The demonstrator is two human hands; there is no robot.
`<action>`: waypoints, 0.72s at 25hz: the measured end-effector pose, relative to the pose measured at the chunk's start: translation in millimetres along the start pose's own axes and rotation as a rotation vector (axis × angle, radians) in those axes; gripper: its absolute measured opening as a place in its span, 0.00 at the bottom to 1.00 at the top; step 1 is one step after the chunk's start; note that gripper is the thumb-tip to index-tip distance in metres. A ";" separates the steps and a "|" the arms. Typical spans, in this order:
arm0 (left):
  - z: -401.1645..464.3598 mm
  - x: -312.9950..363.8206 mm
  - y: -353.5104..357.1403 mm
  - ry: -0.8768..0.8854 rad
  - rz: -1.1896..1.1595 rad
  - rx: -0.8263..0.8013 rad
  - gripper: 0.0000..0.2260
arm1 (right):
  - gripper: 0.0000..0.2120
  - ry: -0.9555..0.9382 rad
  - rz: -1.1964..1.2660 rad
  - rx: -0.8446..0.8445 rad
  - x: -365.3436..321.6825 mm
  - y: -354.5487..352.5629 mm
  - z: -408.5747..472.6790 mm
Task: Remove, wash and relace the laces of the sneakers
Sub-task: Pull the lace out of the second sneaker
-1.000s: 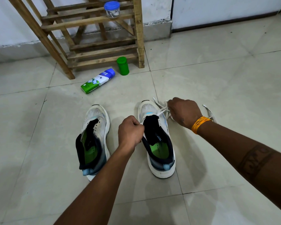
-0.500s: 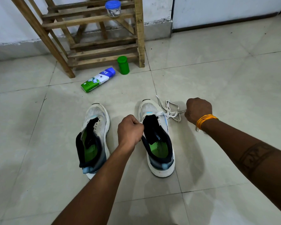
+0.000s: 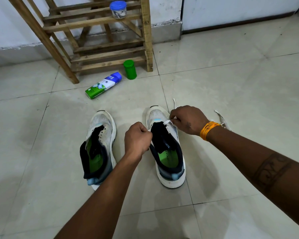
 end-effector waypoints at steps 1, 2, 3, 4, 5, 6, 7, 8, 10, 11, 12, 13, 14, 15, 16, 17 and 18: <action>0.2 -0.5 -0.5 -0.003 -0.004 0.002 0.03 | 0.10 -0.011 0.010 0.001 -1.8 -0.4 -0.8; 0.7 -0.7 -0.5 -0.004 -0.009 0.002 0.03 | 0.09 -0.021 0.021 0.001 -4.3 1.0 -1.5; 1.2 -0.9 0.6 -0.003 -0.011 -0.002 0.03 | 0.08 -0.031 0.028 0.005 -7.2 2.1 -2.2; 1.2 -0.3 1.9 0.002 -0.010 -0.006 0.03 | 0.07 -0.036 0.020 0.012 -8.3 3.5 -2.9; 1.2 0.3 3.1 0.008 -0.006 -0.007 0.03 | 0.07 -0.033 -0.006 0.021 -7.3 5.3 -3.6; 1.4 0.7 3.7 0.011 -0.002 -0.004 0.03 | 0.07 -0.012 -0.042 0.033 -4.1 6.2 -4.7; 1.3 1.0 3.6 0.011 0.000 0.000 0.03 | 0.07 0.027 -0.072 0.044 1.7 6.4 -6.6; 1.1 0.7 3.7 0.006 0.000 0.003 0.03 | 0.07 0.067 -0.077 0.058 7.7 4.7 -9.2; 1.2 -1.2 2.7 -0.004 -0.014 0.004 0.03 | 0.09 0.068 0.002 0.078 11.3 2.0 -13.0; 1.2 -1.1 3.6 -0.004 -0.019 0.002 0.03 | 0.11 0.034 0.049 0.084 7.8 0.7 -14.7; 1.4 -0.5 3.8 0.000 -0.020 0.001 0.03 | 0.13 -0.003 0.071 0.079 1.7 1.1 -14.5; 1.5 0.3 4.5 0.003 -0.019 -0.002 0.03 | 0.14 -0.031 0.071 0.070 -4.2 2.5 -12.8; 0.8 1.5 5.9 0.007 -0.022 -0.007 0.03 | 0.13 -0.044 0.054 0.055 -7.5 4.3 -10.8; 0.3 1.8 5.8 0.009 -0.020 -0.004 0.03 | 0.11 -0.049 0.027 0.044 -8.9 7.1 -8.1; -0.1 1.3 4.5 0.007 -0.017 0.002 0.03 | 0.09 -0.045 -0.002 0.042 -9.5 9.6 -6.2; 0.0 0.2 3.4 0.002 -0.020 0.003 0.03 | 0.08 -0.034 -0.023 0.045 -8.3 11.8 -6.3; 0.7 -1.5 3.3 -0.005 -0.028 -0.003 0.03 | 0.08 -0.022 -0.027 0.046 -6.5 12.6 -8.0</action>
Point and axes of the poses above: each hand's wrist, its own z-axis towards the middle knuckle, its own y-axis out of the palm, x = y × z, the point moved 8 cm from there along z, towards the middle knuckle, and after that the axes turned 10 degrees about -y, right-handed, at the moved point
